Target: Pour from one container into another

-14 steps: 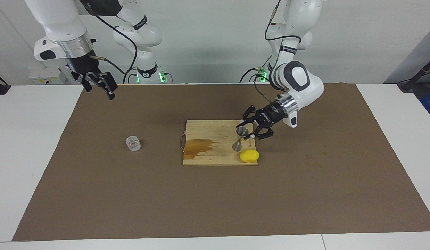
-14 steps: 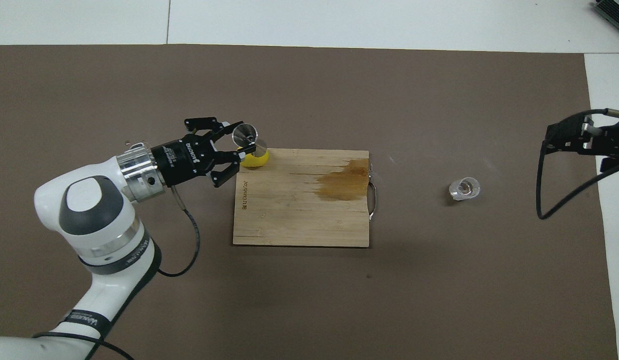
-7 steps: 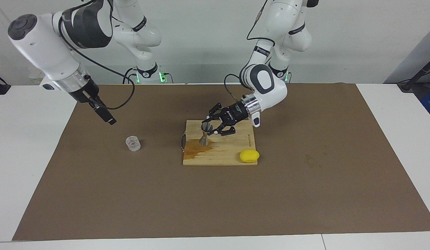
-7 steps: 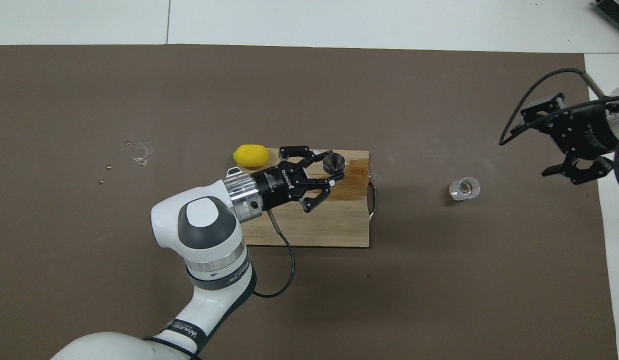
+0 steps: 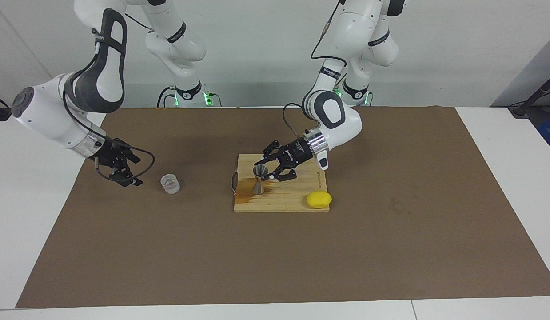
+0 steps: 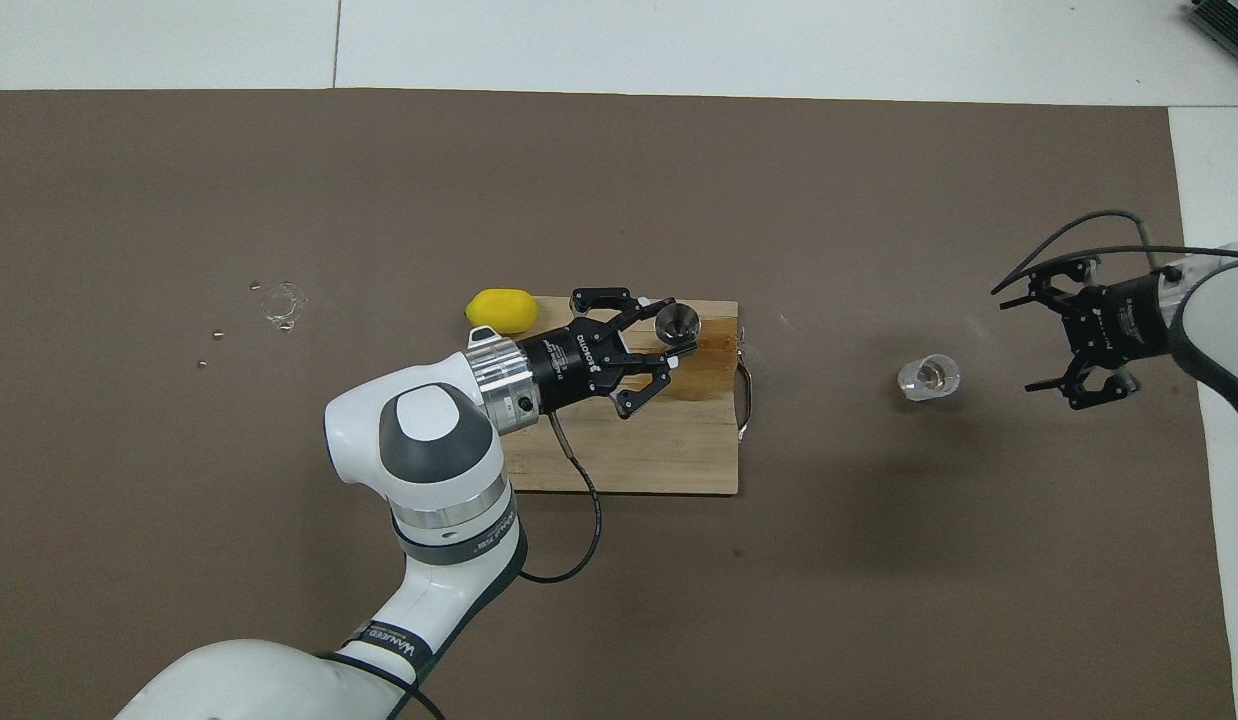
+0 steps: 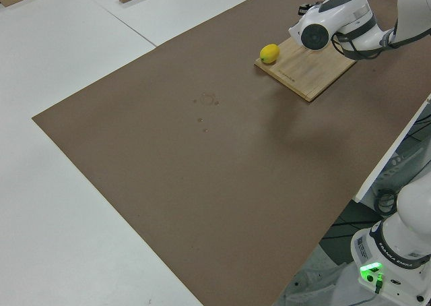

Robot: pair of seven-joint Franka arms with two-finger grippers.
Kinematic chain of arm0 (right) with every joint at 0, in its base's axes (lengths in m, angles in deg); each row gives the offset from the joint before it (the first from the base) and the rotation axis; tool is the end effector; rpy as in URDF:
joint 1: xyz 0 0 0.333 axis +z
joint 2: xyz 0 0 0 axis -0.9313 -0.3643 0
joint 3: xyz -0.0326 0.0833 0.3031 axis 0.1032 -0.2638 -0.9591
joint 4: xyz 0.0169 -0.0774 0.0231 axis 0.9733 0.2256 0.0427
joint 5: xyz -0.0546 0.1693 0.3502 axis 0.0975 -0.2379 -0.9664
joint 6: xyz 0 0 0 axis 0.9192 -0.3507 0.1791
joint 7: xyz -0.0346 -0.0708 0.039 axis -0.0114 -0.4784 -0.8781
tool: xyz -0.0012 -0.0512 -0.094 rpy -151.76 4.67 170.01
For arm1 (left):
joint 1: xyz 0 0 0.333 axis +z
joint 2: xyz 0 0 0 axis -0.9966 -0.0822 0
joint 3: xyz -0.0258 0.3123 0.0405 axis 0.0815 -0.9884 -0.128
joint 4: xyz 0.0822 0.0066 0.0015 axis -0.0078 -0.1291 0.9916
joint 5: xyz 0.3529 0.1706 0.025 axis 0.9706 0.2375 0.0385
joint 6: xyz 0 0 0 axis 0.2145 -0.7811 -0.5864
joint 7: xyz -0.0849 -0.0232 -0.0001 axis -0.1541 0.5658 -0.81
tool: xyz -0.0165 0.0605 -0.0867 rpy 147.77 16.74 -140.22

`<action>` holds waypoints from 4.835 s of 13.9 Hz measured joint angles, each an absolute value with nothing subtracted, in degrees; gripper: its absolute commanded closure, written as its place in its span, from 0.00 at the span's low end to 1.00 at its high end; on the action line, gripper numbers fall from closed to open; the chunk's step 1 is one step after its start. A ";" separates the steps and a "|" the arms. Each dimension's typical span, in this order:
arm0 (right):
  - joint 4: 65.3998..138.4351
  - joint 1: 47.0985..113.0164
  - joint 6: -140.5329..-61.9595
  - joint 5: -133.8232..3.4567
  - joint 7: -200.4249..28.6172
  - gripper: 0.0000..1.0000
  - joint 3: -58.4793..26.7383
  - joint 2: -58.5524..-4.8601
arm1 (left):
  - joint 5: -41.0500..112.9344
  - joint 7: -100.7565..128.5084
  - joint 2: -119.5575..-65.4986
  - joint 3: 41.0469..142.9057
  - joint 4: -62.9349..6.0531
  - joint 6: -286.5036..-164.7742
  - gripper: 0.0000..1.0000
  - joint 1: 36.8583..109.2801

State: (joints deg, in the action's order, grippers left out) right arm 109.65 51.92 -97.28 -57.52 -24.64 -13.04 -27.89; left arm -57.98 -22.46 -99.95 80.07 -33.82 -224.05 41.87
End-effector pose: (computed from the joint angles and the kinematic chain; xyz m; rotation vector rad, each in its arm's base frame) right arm 0.5749 -0.1020 0.3736 -2.2196 1.7480 0.4013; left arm 0.5035 -0.3614 0.3280 1.0472 1.6453 -0.9579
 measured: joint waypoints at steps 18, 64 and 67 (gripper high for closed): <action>115.93 50.75 -101.76 -77.08 -27.43 0.01 -13.52 -36.44 | -57.98 -22.10 -102.32 80.10 -33.80 -224.52 0.00 40.43; 104.09 84.13 -107.95 -46.07 25.71 1.00 -13.84 -28.34 | 59.63 32.73 -83.93 75.14 -16.51 -186.35 0.00 68.58; 104.09 85.98 -107.93 -41.09 26.09 1.00 -13.87 -28.35 | 60.04 33.26 -82.77 76.89 -16.51 -184.05 0.00 71.20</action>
